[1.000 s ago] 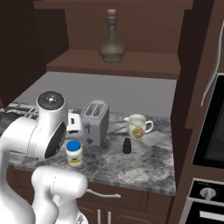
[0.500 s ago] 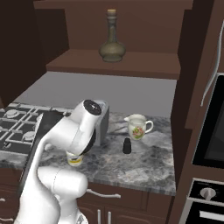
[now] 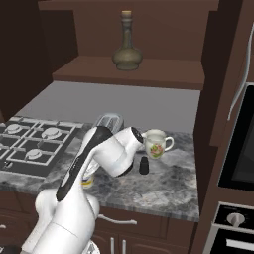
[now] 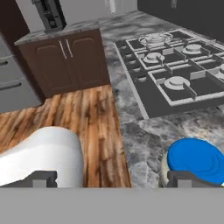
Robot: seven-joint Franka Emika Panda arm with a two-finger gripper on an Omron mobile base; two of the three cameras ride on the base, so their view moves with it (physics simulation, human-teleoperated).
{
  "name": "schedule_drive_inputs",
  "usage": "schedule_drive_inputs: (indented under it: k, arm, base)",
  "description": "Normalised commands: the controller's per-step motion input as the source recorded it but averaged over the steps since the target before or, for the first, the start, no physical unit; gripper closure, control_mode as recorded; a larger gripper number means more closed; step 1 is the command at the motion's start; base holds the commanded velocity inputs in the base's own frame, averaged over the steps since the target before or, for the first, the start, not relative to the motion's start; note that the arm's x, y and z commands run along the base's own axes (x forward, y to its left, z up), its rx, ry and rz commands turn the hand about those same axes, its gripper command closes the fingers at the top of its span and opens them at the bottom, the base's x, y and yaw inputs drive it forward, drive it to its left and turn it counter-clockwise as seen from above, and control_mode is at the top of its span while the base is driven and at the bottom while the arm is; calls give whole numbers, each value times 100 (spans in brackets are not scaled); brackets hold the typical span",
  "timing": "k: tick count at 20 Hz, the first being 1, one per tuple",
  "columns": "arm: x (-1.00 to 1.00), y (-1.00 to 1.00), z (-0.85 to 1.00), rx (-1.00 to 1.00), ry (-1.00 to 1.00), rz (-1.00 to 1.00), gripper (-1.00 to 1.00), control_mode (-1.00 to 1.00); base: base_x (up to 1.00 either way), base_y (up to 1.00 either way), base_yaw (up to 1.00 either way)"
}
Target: There are various items on the counter. Only move the condiments/shakers into the cabinet.
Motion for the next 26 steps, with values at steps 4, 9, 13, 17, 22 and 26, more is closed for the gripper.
schedule_drive_inputs:
  k: [4,9,13,17,22,26]
  arm:
    - [36,-18,-19,23,-19,14,-100,-100]
    - [43,0,-23,5,-8,3,-100,-100]
    - [45,1,-27,-3,0,0,-100,-100]
    - [47,3,-33,-3,0,0,-100,-100]
    - [39,9,-30,0,0,0,-100,-100]
    - [24,8,-31,0,0,0,-100,-100]
  base:
    - [0,0,0]
    - [0,0,0]
    - [0,0,0]
    - [0,0,0]
    - [0,0,0]
    - [0,0,0]
